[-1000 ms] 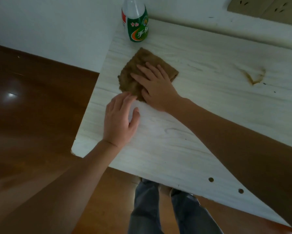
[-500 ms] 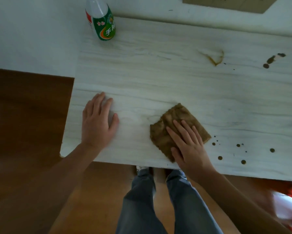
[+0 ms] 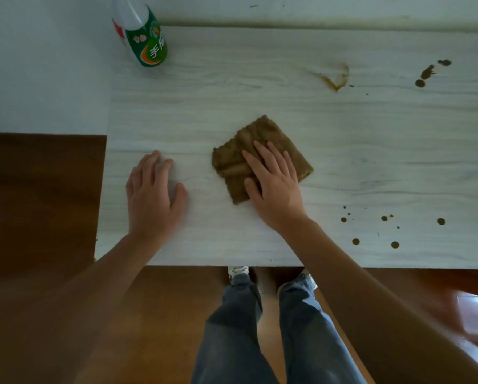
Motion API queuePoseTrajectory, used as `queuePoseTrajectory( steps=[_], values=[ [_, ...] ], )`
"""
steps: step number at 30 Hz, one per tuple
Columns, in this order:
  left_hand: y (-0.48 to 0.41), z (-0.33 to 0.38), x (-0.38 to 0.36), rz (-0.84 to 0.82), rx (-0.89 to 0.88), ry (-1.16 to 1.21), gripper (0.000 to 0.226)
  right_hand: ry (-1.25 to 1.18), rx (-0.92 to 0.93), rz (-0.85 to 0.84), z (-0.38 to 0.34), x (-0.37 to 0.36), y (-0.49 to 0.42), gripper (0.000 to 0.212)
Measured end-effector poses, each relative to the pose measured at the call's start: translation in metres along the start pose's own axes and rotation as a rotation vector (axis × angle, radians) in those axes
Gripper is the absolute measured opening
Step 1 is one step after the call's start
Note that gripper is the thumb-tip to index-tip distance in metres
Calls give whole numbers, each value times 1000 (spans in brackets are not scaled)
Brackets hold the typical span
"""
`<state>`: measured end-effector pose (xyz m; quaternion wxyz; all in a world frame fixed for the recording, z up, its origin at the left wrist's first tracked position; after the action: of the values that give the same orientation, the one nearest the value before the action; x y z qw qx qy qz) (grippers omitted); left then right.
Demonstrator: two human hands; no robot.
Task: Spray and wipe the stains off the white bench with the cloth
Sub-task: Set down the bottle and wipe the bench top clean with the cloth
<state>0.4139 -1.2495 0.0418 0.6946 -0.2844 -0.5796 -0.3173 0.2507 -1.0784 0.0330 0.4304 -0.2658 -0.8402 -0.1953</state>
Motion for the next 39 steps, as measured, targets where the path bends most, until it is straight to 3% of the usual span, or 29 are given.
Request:
queuePoseTrajectory(
  steps=[7,12,17,24,27,34,39],
  values=[
    [-35,110,3,-20,-242,67,50,31,-225,69,84,51,39,60],
    [-61,160,-26,-43,-168,31,56,58,-358,114,151,97,19,64],
    [-56,166,-39,18,-163,-48,56,72,-382,163,196,127,-31,64],
    [-57,167,-38,51,-153,-81,55,71,-387,209,206,143,-113,62],
    [-57,166,-39,49,-152,-94,56,72,-325,187,180,130,-140,60],
    [-57,167,-38,26,-138,-118,58,71,106,7,110,75,-106,58],
    [-58,167,-37,31,-132,-112,58,121,84,-19,161,107,-68,59]
  ],
)
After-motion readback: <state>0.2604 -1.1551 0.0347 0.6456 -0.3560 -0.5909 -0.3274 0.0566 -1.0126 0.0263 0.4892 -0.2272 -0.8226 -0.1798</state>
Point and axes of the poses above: each hand's wrist, its own y-axis away from the middle knuckle, its own x-axis out of the back of the hand, z = x × y, the point moved 8 cm from there along -y, towards the middle knuckle, and after that the axes turned 10 degrees about -y, right-handed, at the moved point
